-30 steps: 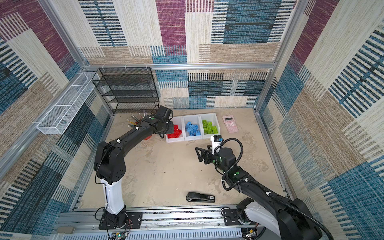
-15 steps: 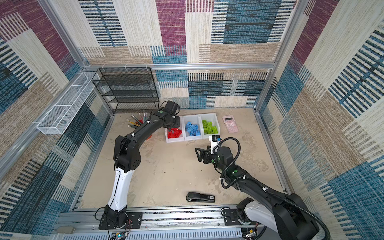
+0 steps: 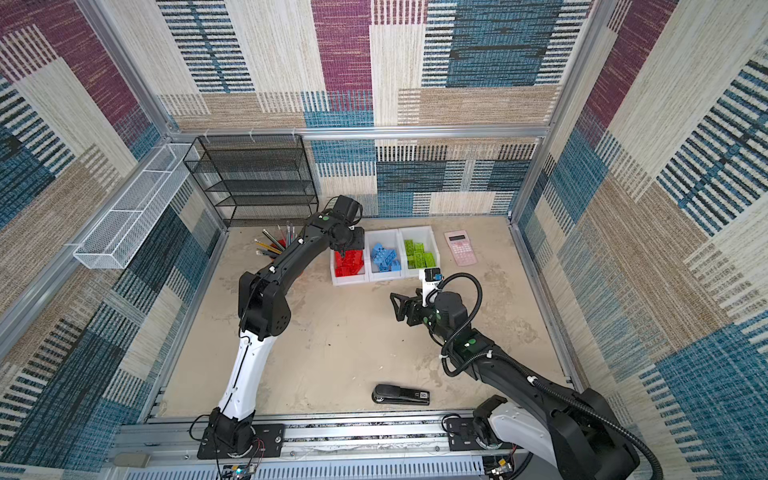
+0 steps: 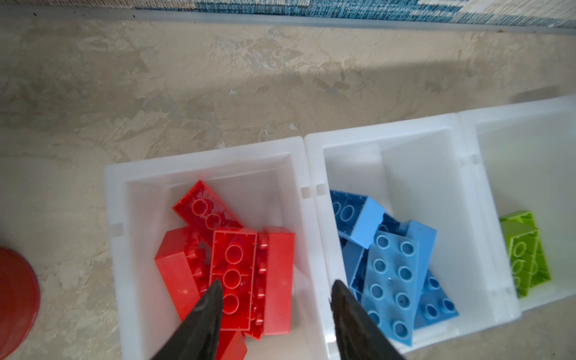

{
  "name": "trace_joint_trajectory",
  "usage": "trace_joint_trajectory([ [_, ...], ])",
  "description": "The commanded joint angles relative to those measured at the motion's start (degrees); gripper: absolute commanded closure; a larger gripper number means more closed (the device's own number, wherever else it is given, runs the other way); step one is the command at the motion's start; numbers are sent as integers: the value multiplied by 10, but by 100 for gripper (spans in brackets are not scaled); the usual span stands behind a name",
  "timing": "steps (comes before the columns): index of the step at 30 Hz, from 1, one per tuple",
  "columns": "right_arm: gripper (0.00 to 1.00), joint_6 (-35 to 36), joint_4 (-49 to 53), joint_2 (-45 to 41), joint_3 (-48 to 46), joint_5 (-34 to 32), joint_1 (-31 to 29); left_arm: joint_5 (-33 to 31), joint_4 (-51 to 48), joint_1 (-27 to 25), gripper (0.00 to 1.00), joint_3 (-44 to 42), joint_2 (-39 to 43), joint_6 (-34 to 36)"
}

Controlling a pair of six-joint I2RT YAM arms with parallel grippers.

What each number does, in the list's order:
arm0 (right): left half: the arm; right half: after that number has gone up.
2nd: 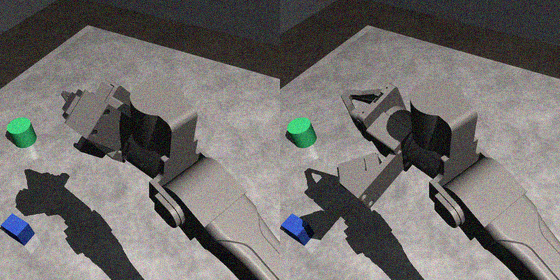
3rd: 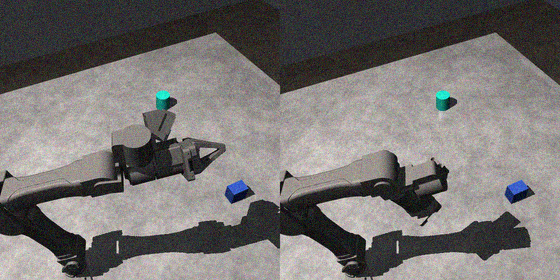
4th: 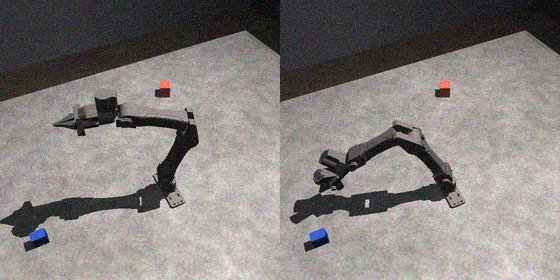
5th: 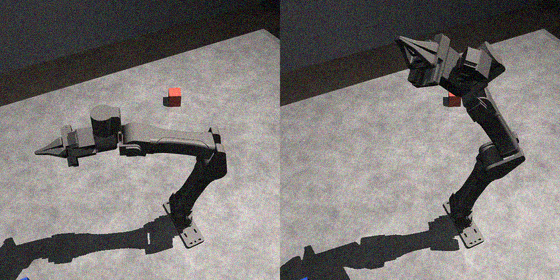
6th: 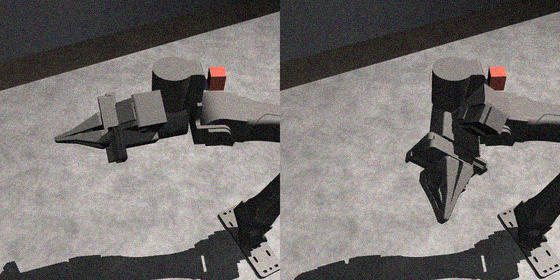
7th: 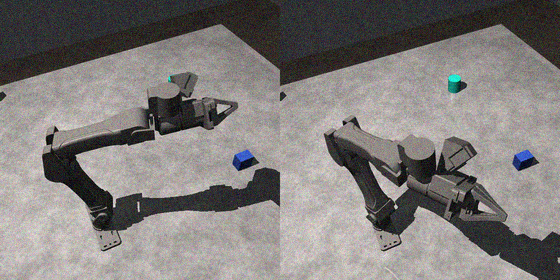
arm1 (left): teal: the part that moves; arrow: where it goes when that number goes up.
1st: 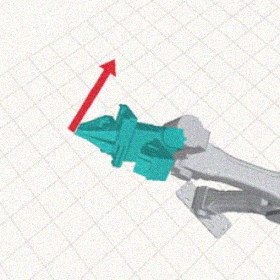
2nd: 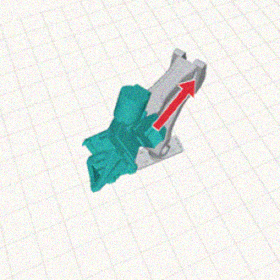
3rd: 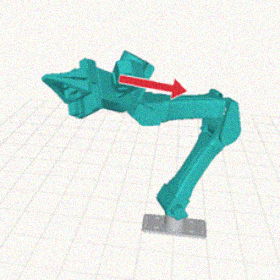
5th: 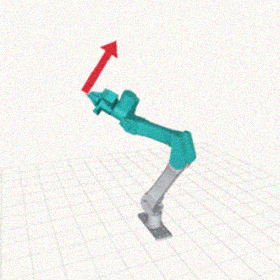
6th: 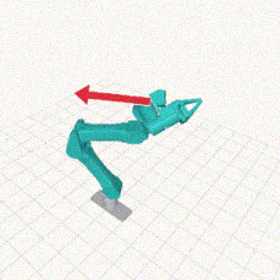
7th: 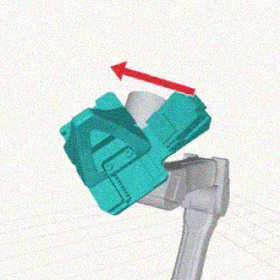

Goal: Sort the legos into containers by color

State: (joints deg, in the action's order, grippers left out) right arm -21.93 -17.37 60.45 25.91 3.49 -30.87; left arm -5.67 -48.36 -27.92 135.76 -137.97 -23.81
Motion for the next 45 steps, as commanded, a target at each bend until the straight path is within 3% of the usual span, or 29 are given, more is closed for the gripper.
trace_joint_trajectory([
  [1, 7, 6, -7, -11, 3, -29, 0, -4, -19, 0, 41, 3, 10, 6],
  [4, 0, 7, -10, -20, 1, -50, 1, -2, -3, 0, 40, -36, 40, 0],
  [10, 0, 16, -27, -20, -3, -112, 0, -33, 28, 0, 36, -158, 133, 3],
  [12, 0, -9, -9, -12, 3, -192, 1, -57, 54, 0, 34, -230, 182, 5],
  [15, 0, 4, -12, -4, 2, -262, 7, -95, 100, 1, 31, -353, 269, 5],
  [23, 0, 63, -100, 3, -50, -323, 54, -182, 147, 17, 24, -642, 500, -38],
  [31, 0, 76, -161, 65, -44, -293, 126, -278, 158, 24, 11, -784, 626, 22],
  [33, 0, 76, -166, 77, -38, -283, 145, -288, 180, 32, 3, -817, 658, 40],
  [36, 0, 64, -157, 86, -29, -233, 188, -239, 205, 65, 1, -857, 696, 66],
  [38, 0, 82, -148, 86, -25, -233, 204, -183, 224, 91, 1, -879, 700, 98],
  [42, 0, 91, -137, 88, -25, -208, 250, -167, 279, 136, 1, -905, 666, 125],
  [45, 0, 121, -214, 108, -51, -206, 265, -138, 372, 178, 1, -927, 635, 136],
])
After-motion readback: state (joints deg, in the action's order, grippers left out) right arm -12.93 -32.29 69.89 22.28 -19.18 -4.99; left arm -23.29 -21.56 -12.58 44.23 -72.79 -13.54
